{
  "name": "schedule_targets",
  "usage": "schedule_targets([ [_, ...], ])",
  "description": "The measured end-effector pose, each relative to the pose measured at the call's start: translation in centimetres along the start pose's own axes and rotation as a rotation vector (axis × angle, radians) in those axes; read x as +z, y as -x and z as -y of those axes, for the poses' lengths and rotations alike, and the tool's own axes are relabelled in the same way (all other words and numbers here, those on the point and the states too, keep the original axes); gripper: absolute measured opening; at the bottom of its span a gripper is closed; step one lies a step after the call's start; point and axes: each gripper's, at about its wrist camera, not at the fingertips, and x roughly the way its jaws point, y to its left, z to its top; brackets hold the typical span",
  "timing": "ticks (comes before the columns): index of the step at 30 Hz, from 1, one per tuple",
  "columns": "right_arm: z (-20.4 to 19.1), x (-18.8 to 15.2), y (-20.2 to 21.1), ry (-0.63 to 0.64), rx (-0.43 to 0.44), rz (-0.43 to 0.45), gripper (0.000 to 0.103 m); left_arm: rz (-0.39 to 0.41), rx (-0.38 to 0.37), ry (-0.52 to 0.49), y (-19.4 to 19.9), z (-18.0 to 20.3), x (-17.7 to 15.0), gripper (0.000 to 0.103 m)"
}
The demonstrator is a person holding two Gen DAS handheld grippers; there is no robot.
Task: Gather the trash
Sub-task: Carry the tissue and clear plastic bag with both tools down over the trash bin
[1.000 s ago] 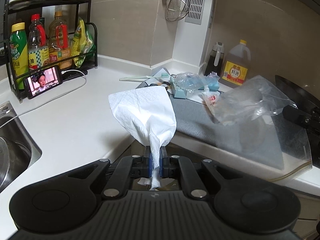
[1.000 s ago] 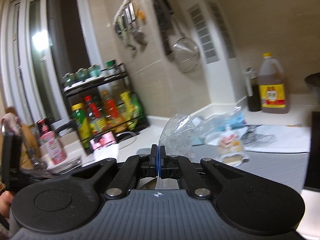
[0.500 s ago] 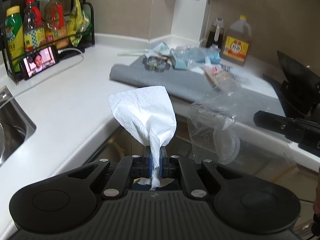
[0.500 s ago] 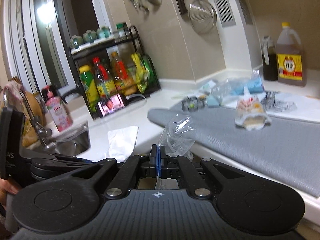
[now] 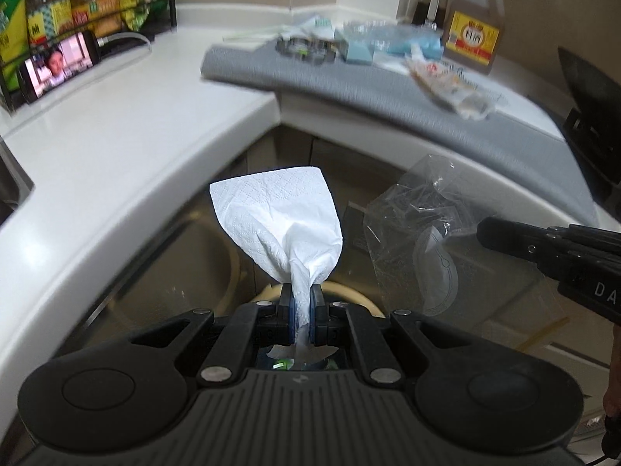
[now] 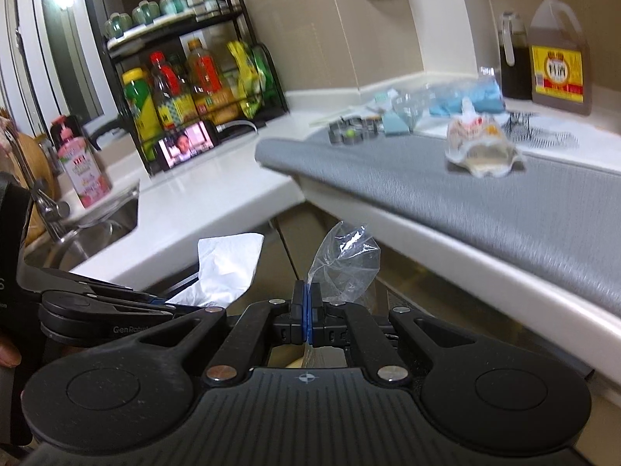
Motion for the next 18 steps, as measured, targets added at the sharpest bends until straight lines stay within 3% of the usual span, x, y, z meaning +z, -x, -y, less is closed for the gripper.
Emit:
schedule_targets([
  [18, 1.8, -3.1, -5.8, -0.023, -0.026, -0.156, 0.001, -0.192, -0.008, 0.027, -7.7, -0.2, -2.2, 0.007],
])
